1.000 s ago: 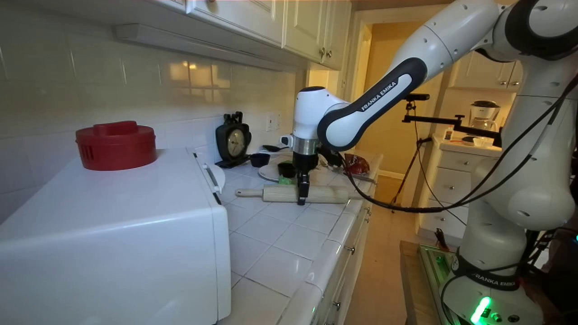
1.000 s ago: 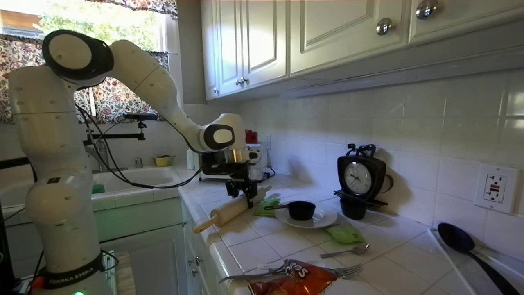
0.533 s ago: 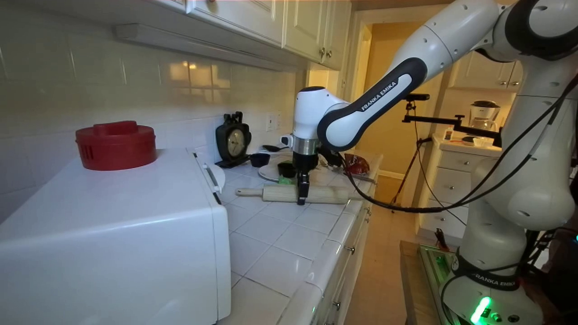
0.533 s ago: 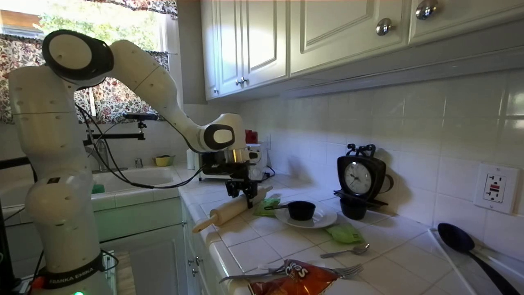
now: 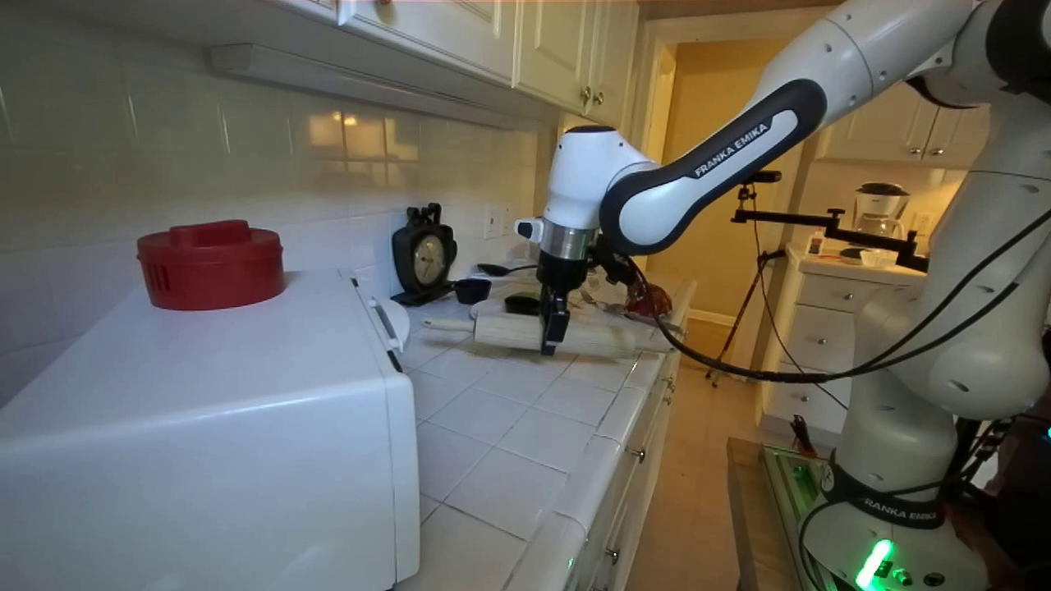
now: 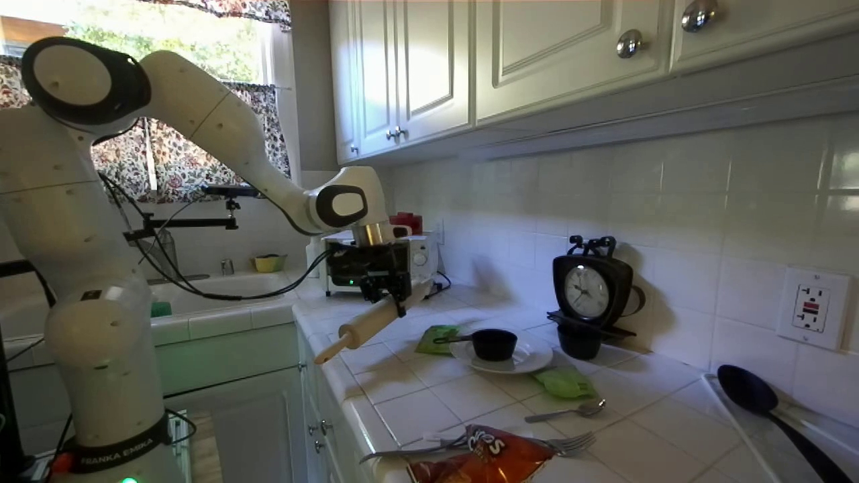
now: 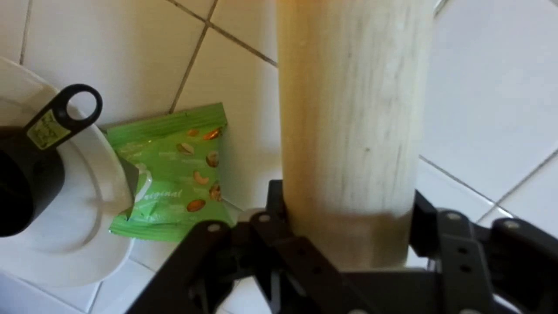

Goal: Put the rolling pin on top of the oven then open the oven door.

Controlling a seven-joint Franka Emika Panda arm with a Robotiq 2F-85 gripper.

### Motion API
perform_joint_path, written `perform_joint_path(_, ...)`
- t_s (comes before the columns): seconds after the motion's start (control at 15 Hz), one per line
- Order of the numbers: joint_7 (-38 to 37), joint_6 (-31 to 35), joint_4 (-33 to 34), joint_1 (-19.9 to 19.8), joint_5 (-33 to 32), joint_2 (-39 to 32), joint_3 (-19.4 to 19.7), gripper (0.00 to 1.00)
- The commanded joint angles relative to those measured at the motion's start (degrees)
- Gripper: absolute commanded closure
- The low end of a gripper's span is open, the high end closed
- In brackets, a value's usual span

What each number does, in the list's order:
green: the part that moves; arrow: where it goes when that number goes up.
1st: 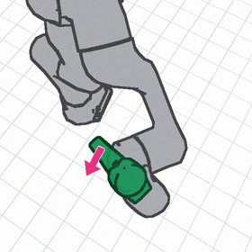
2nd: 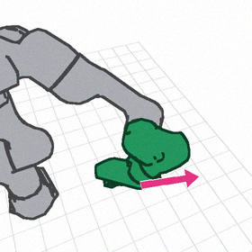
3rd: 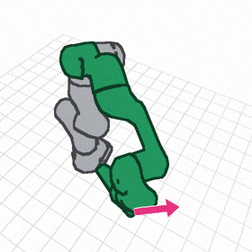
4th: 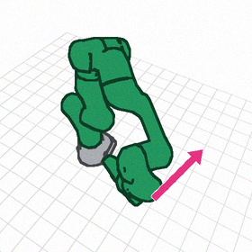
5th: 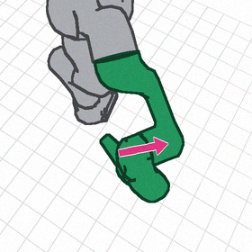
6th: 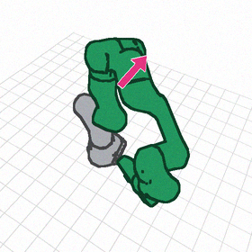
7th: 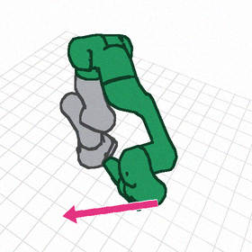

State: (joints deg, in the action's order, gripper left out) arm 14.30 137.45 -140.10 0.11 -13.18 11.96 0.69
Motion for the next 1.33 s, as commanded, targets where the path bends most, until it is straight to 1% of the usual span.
perform_joint_path(0.0,4.3,-2.5,-2.6,1.4,-0.3,6.7,-0.3,0.62)
perform_joint_path(0.13,7.3,-5.3,-2.0,2.2,-0.4,8.0,-0.3,0.62)
perform_joint_path(0.33,13.8,-10.2,-1.5,3.3,-1.7,10.3,-0.3,0.62)
perform_joint_path(0.47,16.7,-11.6,-1.7,3.8,-2.5,12.6,-0.3,0.62)
perform_joint_path(0.53,13.8,-9.4,-1.0,3.6,-0.8,8.5,0.0,0.62)
perform_joint_path(0.6,14.1,-9.7,-1.0,3.7,-0.8,9.0,0.0,0.37)
perform_joint_path(0.8,14.1,-9.6,-1.2,3.6,-0.7,8.2,0.1,0.37)
perform_joint_path(0.87,14.1,-9.6,-1.2,3.6,-0.7,7.9,0.1,0.62)
perform_joint_path(1.0,16.9,-8.2,-0.4,4.6,-0.9,8.2,0.0,0.62)
perform_joint_path(1.27,24.9,-9.4,0.7,7.0,-2.0,9.7,-0.9,0.62)
